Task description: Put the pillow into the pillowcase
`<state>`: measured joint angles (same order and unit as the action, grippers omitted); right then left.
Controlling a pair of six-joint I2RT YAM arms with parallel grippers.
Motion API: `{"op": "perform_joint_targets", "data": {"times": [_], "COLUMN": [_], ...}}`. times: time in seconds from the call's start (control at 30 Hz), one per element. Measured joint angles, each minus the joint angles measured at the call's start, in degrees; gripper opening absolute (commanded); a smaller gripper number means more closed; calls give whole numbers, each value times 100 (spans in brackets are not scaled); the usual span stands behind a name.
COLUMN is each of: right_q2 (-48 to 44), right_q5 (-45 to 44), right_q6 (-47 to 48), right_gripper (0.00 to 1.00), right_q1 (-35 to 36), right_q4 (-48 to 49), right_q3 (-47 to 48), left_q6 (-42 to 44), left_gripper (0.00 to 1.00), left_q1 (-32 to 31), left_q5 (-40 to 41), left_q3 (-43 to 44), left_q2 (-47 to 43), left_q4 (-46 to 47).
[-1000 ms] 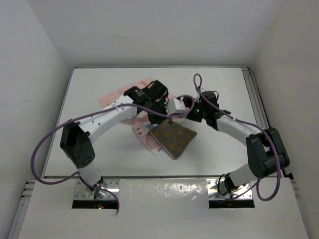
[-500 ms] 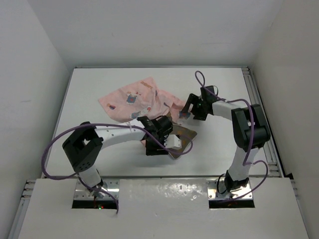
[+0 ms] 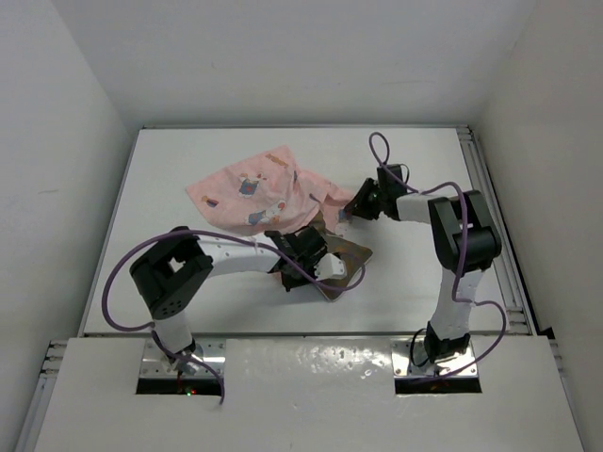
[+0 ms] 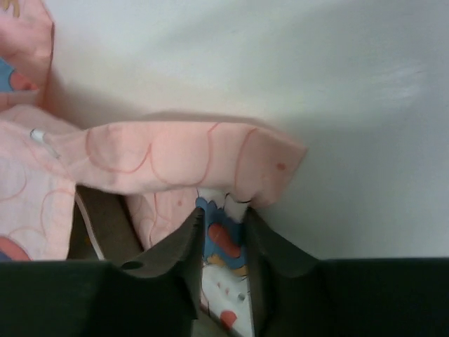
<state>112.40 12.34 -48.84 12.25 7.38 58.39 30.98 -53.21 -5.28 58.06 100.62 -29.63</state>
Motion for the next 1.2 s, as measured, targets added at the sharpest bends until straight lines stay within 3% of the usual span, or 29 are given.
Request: {"op": "perform_joint_targets", "data": {"times": [0.03,0.07,0.3,0.43,0.5,0.63,0.77,1.0,1.2], "right_q2": [66,127,22,-699,-1600,-2885,-3427,-3591,-4179], "right_q5": [24,22,221,328,374,514,680,1163,1226], "right_q6": [-55,-101,-459,-354,-219,-11,179,332,708], "right_gripper": [3,0,0,0,0,0,0,0,0], "right_q1": [0,-2,-170,-256,-275,-278,-356,-684,-739], "right_q4": [87,160,588,365,85,-133,-608,-1891,-2295], "right_q3": [7,9,-407,-992,-1259,-1263,-1056,-433,-175], "left_q6": [-37,-55,-48,140,271,437,474,446,306], "left_gripper": [0,0,0,0,0,0,0,0,0], "left_q1": [20,50,422,697,872,1309,1821,2463,2844], "left_q5": [4,-7,-341,-654,-929,-1539,-2033,-2712,-2581], "left_q3": [0,2,734,1915,2557,3560,4428,5355,5418], "left_q2": [4,7,61,-17,-136,-367,-413,-420,-584], "left_q4": [63,96,-697,-1510,-2020,-2754,-3257,-3698,-3386]}}
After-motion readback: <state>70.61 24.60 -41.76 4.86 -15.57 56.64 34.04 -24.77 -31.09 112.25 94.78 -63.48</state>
